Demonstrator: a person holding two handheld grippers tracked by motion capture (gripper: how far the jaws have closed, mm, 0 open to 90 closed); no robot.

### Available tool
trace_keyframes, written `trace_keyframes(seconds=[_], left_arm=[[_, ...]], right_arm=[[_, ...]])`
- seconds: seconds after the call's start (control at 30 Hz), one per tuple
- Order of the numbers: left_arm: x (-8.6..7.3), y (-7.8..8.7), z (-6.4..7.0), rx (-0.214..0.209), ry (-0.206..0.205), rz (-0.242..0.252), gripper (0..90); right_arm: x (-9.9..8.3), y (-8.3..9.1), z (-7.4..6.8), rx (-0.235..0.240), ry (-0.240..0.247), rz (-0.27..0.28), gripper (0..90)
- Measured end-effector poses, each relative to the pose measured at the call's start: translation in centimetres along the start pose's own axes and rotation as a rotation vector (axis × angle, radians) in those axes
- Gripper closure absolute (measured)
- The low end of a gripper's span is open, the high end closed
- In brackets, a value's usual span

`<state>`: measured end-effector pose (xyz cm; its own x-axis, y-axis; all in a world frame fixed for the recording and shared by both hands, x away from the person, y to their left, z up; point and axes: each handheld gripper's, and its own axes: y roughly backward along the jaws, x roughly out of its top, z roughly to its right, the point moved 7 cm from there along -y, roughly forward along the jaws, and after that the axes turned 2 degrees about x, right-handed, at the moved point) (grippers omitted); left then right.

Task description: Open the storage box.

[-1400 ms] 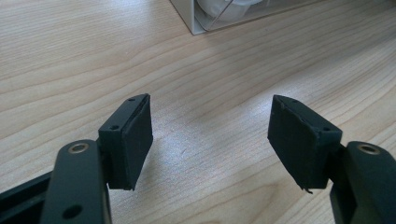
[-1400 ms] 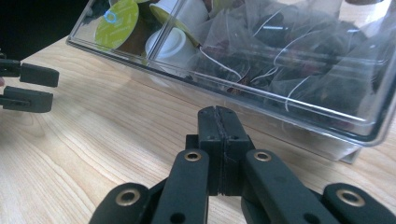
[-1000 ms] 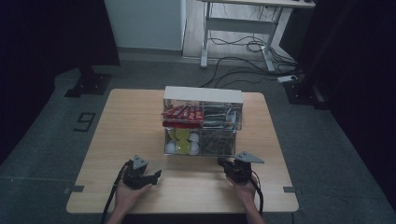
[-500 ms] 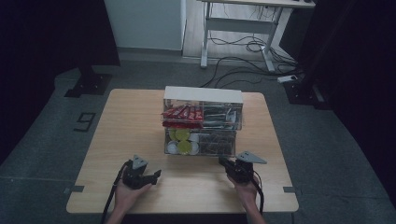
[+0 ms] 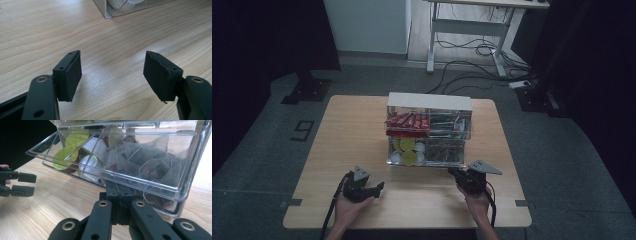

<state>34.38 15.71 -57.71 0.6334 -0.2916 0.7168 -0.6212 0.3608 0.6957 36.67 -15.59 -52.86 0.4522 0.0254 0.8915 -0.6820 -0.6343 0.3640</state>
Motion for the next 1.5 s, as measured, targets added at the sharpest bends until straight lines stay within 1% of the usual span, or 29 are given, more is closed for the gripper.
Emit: trace_keyframes(seconds=[0.17, 0.33, 0.5, 0.57, 0.7, 1.03, 1.17, 1.23, 1.3, 1.4, 1.5], left_arm=[[0.0, -0.1, 0.0, 0.002, 0.000, -0.001, 31.3], [-0.1, -0.2, 0.0, 0.003, 0.001, -0.006, 31.2], [-0.1, -0.1, -0.1, 0.004, 0.005, -0.004, 31.2], [-0.1, -0.1, -0.1, 0.004, 0.005, -0.005, 31.2], [-0.1, -0.1, -0.2, 0.004, 0.007, -0.005, 31.2], [-0.2, -0.1, -0.4, 0.010, 0.014, -0.007, 31.2], [-0.2, -0.1, -0.4, 0.011, 0.012, -0.008, 31.2], [-0.2, -0.1, -0.4, 0.011, 0.012, -0.008, 31.2], [-0.2, -0.2, -0.4, 0.012, 0.012, -0.008, 31.2], [-0.2, -0.1, -0.5, 0.015, 0.013, -0.008, 31.2], [-0.2, -0.1, -0.4, 0.015, 0.013, -0.007, 31.2]], right_arm=[[0.5, 0.1, -0.1, 0.002, 0.002, 0.017, 88.7], [1.7, 0.2, -0.3, 0.004, 0.009, 0.047, 88.7], [2.4, 0.5, -0.1, -0.007, 0.010, 0.059, 88.7], [2.5, 0.6, 0.0, -0.010, 0.008, 0.064, 88.7], [3.3, 0.8, 0.5, -0.015, -0.007, 0.088, 88.7], [4.9, 0.6, 0.6, -0.013, -0.018, 0.122, 88.7], [5.3, 0.5, 0.6, -0.004, -0.030, 0.131, 88.7], [5.6, 0.5, 0.8, -0.003, -0.034, 0.141, 88.7], [6.1, 0.4, 1.0, -0.005, -0.042, 0.165, 88.7], [6.5, 0.3, 1.1, -0.004, -0.052, 0.178, 88.7], [6.5, 0.2, 1.1, -0.001, -0.054, 0.179, 88.7]])
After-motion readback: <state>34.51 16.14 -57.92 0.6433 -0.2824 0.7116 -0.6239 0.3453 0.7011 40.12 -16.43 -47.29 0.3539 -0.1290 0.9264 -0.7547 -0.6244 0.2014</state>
